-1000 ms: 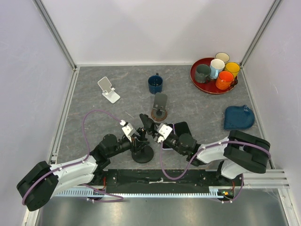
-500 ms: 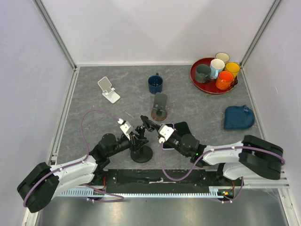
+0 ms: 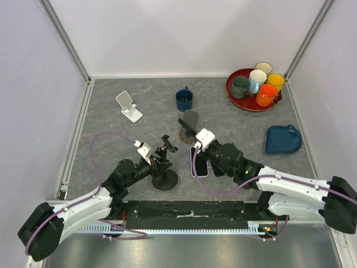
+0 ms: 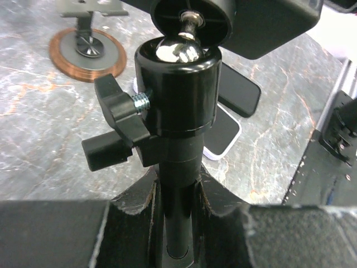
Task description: Remove the phone from the phone stand
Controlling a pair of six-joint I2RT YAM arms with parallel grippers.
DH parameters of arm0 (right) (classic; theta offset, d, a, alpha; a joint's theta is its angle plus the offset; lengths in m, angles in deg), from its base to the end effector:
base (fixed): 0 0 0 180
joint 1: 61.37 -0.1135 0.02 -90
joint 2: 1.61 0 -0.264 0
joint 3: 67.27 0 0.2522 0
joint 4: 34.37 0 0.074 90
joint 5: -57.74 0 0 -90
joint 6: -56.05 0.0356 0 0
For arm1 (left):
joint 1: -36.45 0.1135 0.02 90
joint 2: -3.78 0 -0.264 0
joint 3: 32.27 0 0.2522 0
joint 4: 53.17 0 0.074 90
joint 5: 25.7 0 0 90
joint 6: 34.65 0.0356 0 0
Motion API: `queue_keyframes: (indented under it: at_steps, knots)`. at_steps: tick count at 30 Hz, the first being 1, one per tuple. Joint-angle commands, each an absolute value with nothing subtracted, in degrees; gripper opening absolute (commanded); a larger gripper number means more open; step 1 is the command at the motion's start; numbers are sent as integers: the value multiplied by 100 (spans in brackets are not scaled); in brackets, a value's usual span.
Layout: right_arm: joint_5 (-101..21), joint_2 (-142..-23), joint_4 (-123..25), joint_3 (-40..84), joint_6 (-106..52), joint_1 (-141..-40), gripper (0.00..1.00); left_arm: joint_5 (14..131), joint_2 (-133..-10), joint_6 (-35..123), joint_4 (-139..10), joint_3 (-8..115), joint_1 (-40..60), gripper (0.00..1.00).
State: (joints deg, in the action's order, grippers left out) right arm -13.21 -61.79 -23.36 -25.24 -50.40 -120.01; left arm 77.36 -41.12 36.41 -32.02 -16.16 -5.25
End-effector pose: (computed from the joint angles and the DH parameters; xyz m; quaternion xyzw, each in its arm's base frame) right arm 0.1323 0.1948 0.2506 -0.3638 0.6530 0.1191 0.6535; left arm 0.1154 -0.1136 0.1639 0.2210 0.7183 -0.4041 0.5215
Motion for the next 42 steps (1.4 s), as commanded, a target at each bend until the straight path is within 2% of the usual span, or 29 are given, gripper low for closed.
queue_keyframes:
  at_steps: [1,10,16,28,37,42]
  knots:
    - [-591,-5917,-4718,-1310,-4240,-11921,0,6880,-3542,3804,-3045,-1701,-504,2]
    - [-177,-6901,-8614,651,-2623,-11482,0,5913,-2619,3962,-3564,-1955,-495,2]
    - [34,-7780,-9707,1082,-2332,-10946,0,5604,-2276,3909,-3784,-2070,-504,2]
    - [315,-9107,-9973,925,-2349,-9681,0,5622,-1889,3874,-4039,-2053,-495,2]
    - [659,-9731,-9885,696,-2235,-9486,0,5552,-1819,3848,-4127,-2036,-504,2]
    - [518,-10101,-9762,608,-2270,-9469,4,5525,-1758,3830,-4144,-2062,-495,2]
